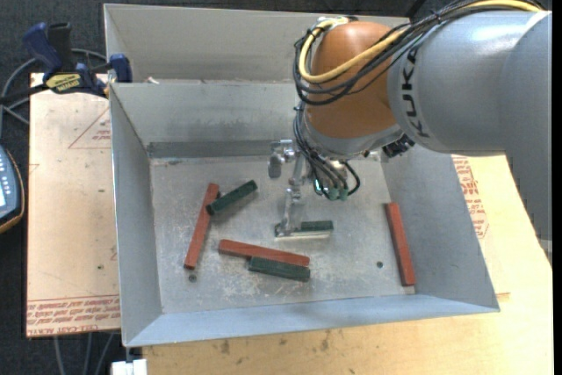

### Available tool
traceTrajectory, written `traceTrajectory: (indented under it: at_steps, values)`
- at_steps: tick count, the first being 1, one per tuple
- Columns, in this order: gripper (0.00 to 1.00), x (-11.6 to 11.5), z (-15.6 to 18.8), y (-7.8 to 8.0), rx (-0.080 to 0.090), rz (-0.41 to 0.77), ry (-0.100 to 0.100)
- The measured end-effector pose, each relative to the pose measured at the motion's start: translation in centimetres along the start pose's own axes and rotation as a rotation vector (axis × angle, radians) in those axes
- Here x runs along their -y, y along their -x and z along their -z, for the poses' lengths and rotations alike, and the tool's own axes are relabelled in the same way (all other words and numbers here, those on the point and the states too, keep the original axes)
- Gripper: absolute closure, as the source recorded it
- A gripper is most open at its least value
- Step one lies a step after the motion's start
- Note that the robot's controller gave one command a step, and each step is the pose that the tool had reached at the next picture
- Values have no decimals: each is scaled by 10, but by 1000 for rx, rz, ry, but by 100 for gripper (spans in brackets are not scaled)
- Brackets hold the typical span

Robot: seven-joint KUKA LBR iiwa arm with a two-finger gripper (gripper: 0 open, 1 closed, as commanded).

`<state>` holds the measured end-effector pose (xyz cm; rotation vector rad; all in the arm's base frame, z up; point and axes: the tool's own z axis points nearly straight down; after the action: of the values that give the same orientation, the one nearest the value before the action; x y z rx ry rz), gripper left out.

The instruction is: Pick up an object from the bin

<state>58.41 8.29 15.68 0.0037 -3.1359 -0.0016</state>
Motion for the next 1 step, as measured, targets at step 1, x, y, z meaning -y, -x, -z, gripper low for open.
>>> traceTrajectory:
  at_steps: [1]
  values:
    - [0,-42,-91,45,6,105,1]
